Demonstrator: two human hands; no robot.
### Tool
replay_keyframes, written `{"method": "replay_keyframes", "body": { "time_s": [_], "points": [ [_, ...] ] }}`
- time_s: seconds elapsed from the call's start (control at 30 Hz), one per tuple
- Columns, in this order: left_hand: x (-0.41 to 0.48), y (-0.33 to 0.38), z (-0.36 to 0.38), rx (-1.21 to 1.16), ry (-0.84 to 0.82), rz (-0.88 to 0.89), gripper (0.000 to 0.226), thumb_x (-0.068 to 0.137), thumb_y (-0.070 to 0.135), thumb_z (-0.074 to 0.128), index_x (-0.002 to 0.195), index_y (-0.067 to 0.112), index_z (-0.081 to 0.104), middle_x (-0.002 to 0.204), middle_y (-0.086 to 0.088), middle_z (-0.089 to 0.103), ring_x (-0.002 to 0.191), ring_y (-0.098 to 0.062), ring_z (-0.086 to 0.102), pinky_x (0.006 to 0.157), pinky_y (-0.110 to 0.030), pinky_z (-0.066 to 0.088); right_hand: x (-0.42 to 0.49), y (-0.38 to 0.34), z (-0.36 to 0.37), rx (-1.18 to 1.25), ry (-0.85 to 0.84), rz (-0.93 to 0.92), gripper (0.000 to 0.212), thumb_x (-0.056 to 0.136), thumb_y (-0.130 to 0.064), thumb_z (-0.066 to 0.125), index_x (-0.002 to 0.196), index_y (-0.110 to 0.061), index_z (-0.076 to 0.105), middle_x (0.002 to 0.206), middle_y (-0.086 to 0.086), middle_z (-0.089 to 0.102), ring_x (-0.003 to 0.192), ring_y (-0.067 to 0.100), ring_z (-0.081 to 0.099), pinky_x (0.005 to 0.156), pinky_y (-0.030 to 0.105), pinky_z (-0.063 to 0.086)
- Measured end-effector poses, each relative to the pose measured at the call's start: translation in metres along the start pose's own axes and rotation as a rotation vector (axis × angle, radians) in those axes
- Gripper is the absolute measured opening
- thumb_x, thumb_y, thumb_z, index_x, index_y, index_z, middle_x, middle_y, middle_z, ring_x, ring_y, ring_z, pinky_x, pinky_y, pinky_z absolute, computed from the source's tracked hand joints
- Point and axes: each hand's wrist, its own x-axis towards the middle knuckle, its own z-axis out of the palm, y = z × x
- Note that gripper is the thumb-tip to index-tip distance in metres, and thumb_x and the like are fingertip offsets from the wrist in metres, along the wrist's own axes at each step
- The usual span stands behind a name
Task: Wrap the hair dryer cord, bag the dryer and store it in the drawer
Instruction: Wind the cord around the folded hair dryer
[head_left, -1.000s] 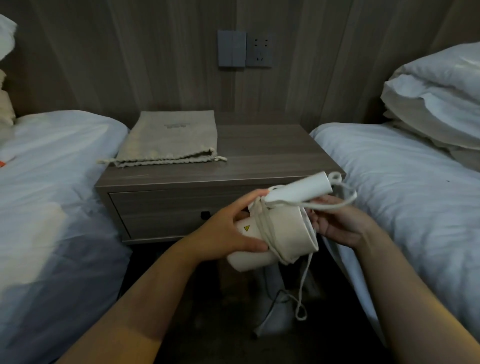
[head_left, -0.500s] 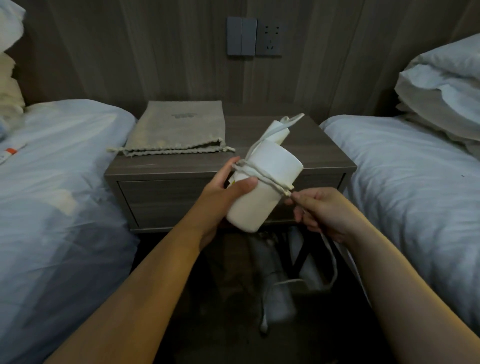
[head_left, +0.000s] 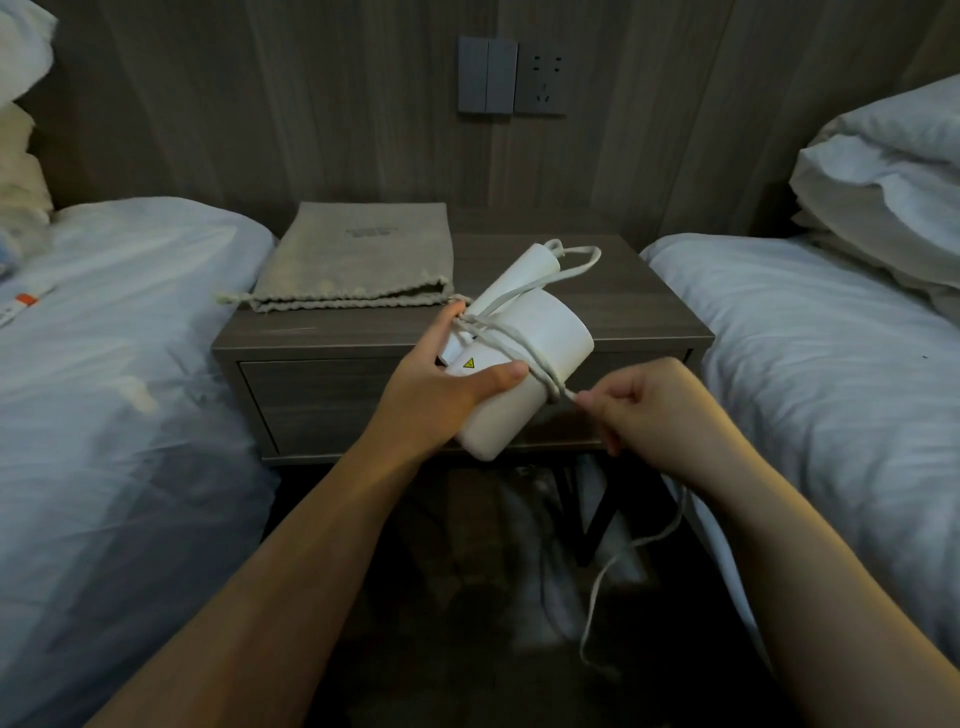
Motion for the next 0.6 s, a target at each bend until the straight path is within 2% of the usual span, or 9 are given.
{"method": "replay_keyframes", "body": {
  "time_s": [0.13, 0.23, 0.3, 0.37, 0.47, 0.53, 0.6],
  "points": [
    [-0.002, 0.000, 0.001, 0.090, 0.006, 0.010, 0.083, 0.070, 0.033, 0.077, 0.139, 0.042, 0.032, 0.115, 0.015, 0.046, 0.091, 0.001, 0.051, 0.069, -0.018, 0.043, -0.003, -0.004, 0.003, -0.128, -0.063, -0.019, 0.036, 0.087, -0.027, 0.060, 0.059, -0.006, 0.066, 0.049, 0.006, 0.059, 0.037, 0.003, 0.046, 0.044, 0.011, 0.036],
    [-0.006, 0.000, 0.004, 0.200, 0.035, 0.076, 0.090, 0.064, 0.038, 0.080, 0.139, 0.043, 0.031, 0.119, 0.016, 0.047, 0.101, -0.004, 0.052, 0.081, -0.020, 0.044, -0.005, -0.005, 0.003, -0.187, -0.108, -0.013, 0.028, 0.087, -0.028, 0.060, 0.067, -0.011, 0.069, 0.052, 0.000, 0.059, 0.045, 0.005, 0.052, 0.051, 0.018, 0.040],
    [-0.009, -0.001, 0.005, 0.279, 0.076, 0.128, 0.095, 0.061, 0.040, 0.081, 0.140, 0.045, 0.028, 0.122, 0.016, 0.046, 0.106, -0.005, 0.050, 0.087, -0.024, 0.044, -0.006, -0.008, 0.004, -0.233, -0.115, -0.007, 0.024, 0.087, -0.031, 0.059, 0.073, -0.014, 0.070, 0.061, 0.001, 0.064, 0.059, 0.009, 0.058, 0.060, 0.026, 0.045],
    [-0.012, -0.001, 0.005, 0.379, 0.124, 0.183, 0.101, 0.060, 0.042, 0.082, 0.142, 0.045, 0.023, 0.127, 0.011, 0.049, 0.108, -0.009, 0.051, 0.093, -0.029, 0.045, -0.008, -0.012, 0.005, -0.243, -0.107, -0.001, 0.022, 0.087, -0.032, 0.059, 0.074, -0.018, 0.069, 0.067, -0.001, 0.065, 0.067, 0.010, 0.060, 0.062, 0.026, 0.046],
    [-0.013, -0.003, 0.002, 0.541, 0.148, 0.263, 0.104, 0.062, 0.044, 0.080, 0.145, 0.039, 0.018, 0.137, -0.001, 0.050, 0.116, -0.019, 0.052, 0.098, -0.040, 0.044, -0.012, -0.019, 0.006, -0.251, -0.124, -0.003, 0.026, 0.087, -0.034, 0.059, 0.071, -0.015, 0.067, 0.061, -0.003, 0.060, 0.059, 0.008, 0.055, 0.054, 0.019, 0.040],
    [-0.013, -0.004, 0.000, 0.641, 0.165, 0.306, 0.104, 0.063, 0.047, 0.078, 0.146, 0.037, 0.017, 0.134, -0.005, 0.052, 0.115, -0.021, 0.052, 0.096, -0.040, 0.044, -0.012, -0.020, 0.002, -0.256, -0.135, -0.001, 0.033, 0.086, -0.035, 0.060, 0.067, -0.009, 0.065, 0.057, 0.002, 0.057, 0.053, 0.011, 0.051, 0.048, 0.016, 0.036],
    [-0.012, -0.005, 0.000, 0.752, 0.206, 0.330, 0.104, 0.062, 0.051, 0.077, 0.145, 0.040, 0.017, 0.125, -0.005, 0.055, 0.109, -0.021, 0.054, 0.088, -0.036, 0.043, -0.012, -0.020, -0.003, -0.228, -0.127, -0.016, 0.043, 0.086, -0.036, 0.060, 0.058, -0.004, 0.056, 0.051, 0.004, 0.047, 0.045, 0.009, 0.041, 0.043, 0.014, 0.032]
  ]
}}
